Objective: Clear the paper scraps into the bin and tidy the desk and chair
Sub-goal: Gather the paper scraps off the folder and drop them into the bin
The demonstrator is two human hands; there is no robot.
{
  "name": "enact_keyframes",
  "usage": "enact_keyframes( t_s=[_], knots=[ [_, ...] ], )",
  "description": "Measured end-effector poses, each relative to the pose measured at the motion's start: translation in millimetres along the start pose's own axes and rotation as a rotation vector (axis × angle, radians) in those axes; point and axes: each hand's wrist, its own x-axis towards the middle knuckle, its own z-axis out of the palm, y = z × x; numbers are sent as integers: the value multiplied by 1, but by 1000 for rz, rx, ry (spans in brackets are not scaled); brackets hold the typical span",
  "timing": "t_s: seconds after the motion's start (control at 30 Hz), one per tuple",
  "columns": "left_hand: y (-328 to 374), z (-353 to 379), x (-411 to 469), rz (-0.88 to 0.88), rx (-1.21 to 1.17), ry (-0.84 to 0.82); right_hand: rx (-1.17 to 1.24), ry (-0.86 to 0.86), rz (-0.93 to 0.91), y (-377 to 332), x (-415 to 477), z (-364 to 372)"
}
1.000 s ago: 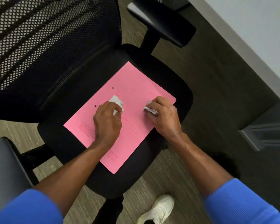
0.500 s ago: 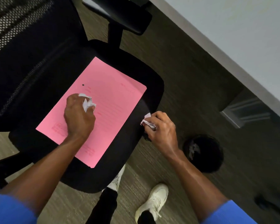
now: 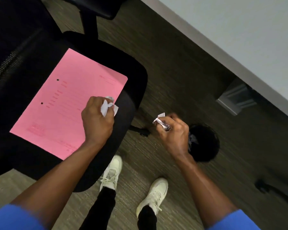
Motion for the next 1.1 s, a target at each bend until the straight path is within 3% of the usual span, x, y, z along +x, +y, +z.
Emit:
enact_keyframes(
  t_s=[0.33,0.43,0.53,0.8,1.0,1.1],
  knots=[
    [82,101,-61,105,-106,-264,-28,19,232,66,-20,-50],
    [98,137,-85,-31,-112,-333,-69,-15,407,95,-28,-65],
    [109,177,-111,-183,-189,-435,-29,81,587,132,-41,-70],
    [125,278,-165,-388,-207,-573,52,201,690,204,-70,-78],
    [106,339,-195,-550,-288,-619,25,50,877,263,-74,-72],
    [101,356,-200,-645,-329,-675,90,-108,930,317,-73,-62]
  ],
)
